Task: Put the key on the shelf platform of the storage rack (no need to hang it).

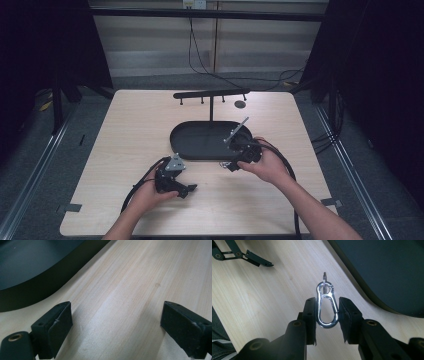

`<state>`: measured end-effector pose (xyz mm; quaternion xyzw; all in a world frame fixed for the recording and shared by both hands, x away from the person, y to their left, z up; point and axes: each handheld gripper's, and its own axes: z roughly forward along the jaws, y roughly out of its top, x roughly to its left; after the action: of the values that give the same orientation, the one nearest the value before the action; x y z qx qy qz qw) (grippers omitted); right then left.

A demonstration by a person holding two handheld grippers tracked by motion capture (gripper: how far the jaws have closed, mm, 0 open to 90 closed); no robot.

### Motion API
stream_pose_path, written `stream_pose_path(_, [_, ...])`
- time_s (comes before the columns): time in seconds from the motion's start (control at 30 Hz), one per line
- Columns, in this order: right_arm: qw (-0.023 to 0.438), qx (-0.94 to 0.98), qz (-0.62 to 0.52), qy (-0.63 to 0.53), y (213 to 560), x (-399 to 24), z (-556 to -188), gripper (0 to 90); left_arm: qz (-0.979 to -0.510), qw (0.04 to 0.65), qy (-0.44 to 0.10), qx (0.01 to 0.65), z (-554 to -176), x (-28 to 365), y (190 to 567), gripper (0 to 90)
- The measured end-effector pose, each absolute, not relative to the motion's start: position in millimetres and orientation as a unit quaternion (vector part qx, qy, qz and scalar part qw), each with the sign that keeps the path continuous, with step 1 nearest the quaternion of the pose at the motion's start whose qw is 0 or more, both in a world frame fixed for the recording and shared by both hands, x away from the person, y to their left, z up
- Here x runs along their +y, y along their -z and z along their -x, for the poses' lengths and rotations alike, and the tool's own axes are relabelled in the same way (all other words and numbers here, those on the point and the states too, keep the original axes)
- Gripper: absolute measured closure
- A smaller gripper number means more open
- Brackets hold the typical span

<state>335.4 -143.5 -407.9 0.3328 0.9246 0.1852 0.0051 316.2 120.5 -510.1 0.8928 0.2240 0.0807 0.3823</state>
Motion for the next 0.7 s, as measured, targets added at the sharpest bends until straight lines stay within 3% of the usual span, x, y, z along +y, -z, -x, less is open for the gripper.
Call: stream_pose_path(0.7, [0.017,0.919,-0.341,-0.196,392.9,-136.5,-348.3,68.9,-0.890,0.387,-0.080,0.228,-315.8,119.9,510.6,10.1])
